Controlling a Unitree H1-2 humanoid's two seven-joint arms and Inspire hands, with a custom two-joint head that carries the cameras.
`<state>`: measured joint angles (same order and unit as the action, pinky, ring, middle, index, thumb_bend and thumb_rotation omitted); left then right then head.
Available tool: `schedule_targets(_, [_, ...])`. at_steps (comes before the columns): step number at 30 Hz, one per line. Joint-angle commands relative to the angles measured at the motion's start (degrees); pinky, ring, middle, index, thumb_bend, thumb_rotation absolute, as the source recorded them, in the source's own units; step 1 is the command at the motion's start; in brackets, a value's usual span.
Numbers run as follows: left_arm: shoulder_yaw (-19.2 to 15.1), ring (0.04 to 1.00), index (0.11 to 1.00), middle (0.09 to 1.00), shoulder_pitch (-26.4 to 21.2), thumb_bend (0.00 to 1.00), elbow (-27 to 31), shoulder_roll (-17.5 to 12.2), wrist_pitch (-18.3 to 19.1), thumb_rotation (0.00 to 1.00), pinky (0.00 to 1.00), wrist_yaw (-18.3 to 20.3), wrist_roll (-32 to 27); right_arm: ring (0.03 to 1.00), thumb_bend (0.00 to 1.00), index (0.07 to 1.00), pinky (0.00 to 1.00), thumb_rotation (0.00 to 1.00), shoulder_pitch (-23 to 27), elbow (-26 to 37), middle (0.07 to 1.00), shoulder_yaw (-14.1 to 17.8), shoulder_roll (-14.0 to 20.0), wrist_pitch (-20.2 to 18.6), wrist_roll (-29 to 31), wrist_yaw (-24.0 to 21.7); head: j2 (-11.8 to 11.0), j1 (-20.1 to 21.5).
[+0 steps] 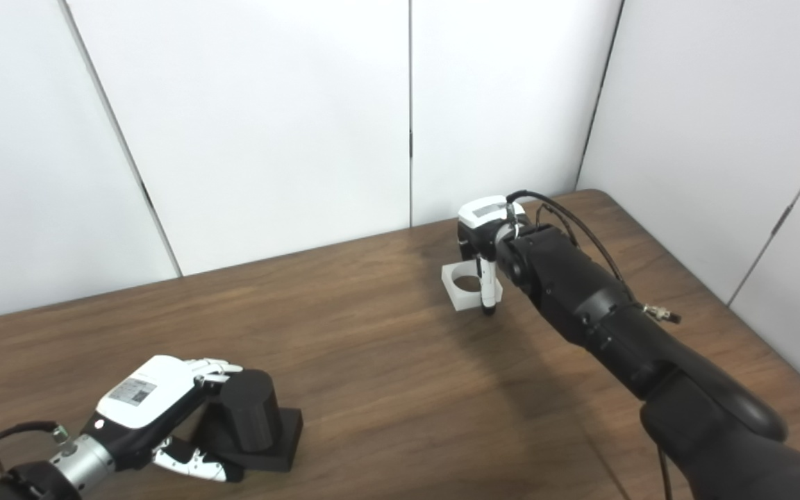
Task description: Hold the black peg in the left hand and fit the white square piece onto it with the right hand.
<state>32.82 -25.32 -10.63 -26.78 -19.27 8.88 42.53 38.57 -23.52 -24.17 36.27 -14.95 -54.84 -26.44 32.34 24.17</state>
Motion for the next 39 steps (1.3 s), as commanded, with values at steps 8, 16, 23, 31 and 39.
schedule_targets(8, [1.8,0.834,0.488,0.818,2.0,0.52,-1.8,-2.0,-0.9,0.06,0.76,3.3,3.5,0.817,0.52,0.481,0.82,0.14,-1.1,3.2,0.735,1.8,1.4,4.0,3.0,4.4,0.6,-0.5])
schedule_targets(16, [2.0,0.842,0.489,0.828,1.9,0.52,-2.2,-1.8,-0.3,0.06,0.77,3.5,4.3,0.855,0.52,0.480,0.87,0.13,-3.5,11.7,0.767,5.9,1.6,4.6,8.6,3.5,1.1,-2.5])
schedule_targets(23, [2.4,0.848,0.489,0.835,1.9,0.52,-1.7,-1.4,0.9,0.07,0.78,4.2,4.9,0.830,0.52,0.478,0.80,0.13,-4.7,20.5,0.763,6.6,2.1,4.4,7.7,2.1,1.5,-5.6])
schedule_targets(31, [2.8,0.861,0.490,0.847,1.6,0.52,-2.4,-0.2,1.9,0.07,0.80,4.3,5.1,0.824,0.52,0.478,0.78,0.13,-5.7,28.4,0.771,6.6,2.4,6.5,7.5,0.2,2.7,-11.8])
schedule_targets(39, [3.5,0.877,0.490,0.852,0.9,0.52,-2.8,1.5,3.7,0.07,0.82,4.5,5.7,0.812,0.52,0.478,0.74,0.13,-6.1,32.6,0.767,8.3,2.4,10.1,10.3,-0.8,5.2,-19.3])
